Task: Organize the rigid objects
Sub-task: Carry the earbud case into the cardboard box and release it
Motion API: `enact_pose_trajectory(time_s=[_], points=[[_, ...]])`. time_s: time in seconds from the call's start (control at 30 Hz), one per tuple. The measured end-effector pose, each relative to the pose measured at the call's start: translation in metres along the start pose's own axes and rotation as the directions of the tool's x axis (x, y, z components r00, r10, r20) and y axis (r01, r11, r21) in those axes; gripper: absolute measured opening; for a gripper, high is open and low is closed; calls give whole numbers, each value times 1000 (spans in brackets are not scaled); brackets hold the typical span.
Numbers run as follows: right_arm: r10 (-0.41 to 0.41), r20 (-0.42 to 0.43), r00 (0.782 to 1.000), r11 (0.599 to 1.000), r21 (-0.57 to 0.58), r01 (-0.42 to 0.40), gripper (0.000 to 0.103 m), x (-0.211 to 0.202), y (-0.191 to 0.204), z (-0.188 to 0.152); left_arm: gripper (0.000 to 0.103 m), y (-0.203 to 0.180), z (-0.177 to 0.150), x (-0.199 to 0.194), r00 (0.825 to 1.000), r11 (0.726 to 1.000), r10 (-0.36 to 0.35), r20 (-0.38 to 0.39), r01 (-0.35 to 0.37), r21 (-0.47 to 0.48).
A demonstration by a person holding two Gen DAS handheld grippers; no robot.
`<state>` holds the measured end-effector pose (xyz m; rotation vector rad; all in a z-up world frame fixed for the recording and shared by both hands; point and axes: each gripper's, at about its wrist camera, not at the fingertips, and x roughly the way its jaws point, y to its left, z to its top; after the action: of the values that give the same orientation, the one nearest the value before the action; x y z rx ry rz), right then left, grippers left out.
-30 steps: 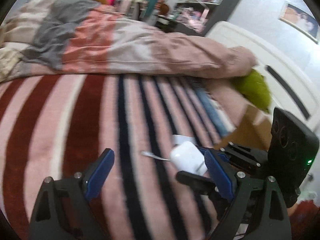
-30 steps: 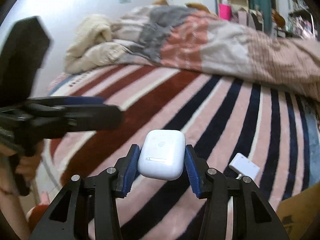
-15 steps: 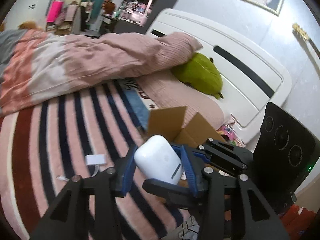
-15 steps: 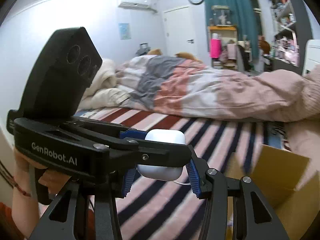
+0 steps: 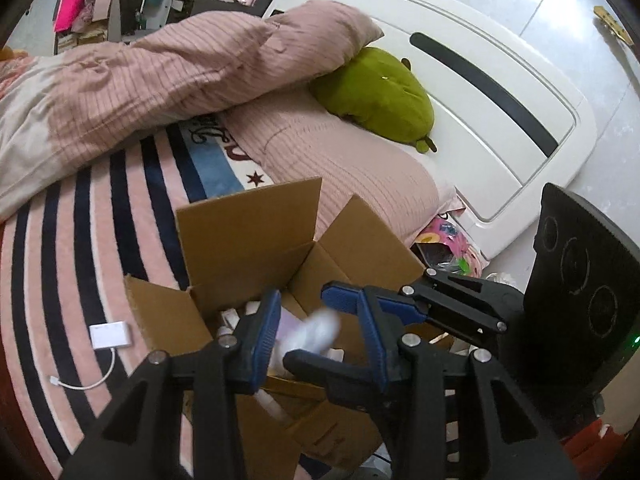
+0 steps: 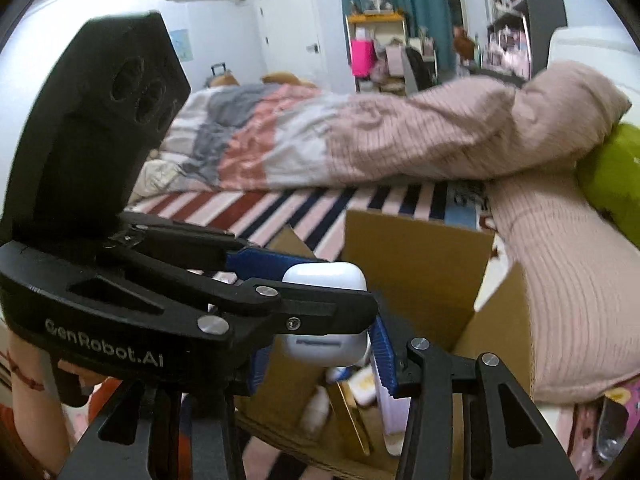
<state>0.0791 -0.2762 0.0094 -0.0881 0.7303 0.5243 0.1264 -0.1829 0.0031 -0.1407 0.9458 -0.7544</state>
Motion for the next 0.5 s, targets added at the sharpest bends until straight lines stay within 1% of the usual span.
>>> enact_pose_trajectory(time_s=[0.03,0.07,0.1,0.17,0.23,0.3,0.37,0.47,0.5], points=[[1,-4,1000,1000,5,-1,38,1,-2,0,38,2,0,0,1000,1000,0,2,0,-6],[1,-9,1000,1000,5,-1,38,1,-3,0,45,3,1,0,1000,1000,6,3,-6,-14],[5,-17,1000,1000,6,-5,38,2,-3,1,55,5,1,-3,1000,999,28,8,-28,-18],[0,-48,999,1000,8,0,39,5,-3,0,66,7,-1,-11,995,996,91,33,-90,-15],[-22,-64,998,1000,0,22,44,6,-2,-3,70,11,-4,-23,991,992,125,52,-125,-20],[-38,-59,998,999,-17,37,66,4,5,-4,73,18,-9,-39,982,985,169,80,-167,-32],[-45,-36,998,999,-32,44,75,0,12,-3,74,25,-15,-56,972,977,211,104,-207,-47],[-55,1,998,996,-74,55,92,-5,33,4,75,41,-31,-88,949,958,282,138,-272,-91],[-55,12,998,995,-84,55,93,-7,39,6,75,46,-35,-97,943,953,299,145,-286,-102]])
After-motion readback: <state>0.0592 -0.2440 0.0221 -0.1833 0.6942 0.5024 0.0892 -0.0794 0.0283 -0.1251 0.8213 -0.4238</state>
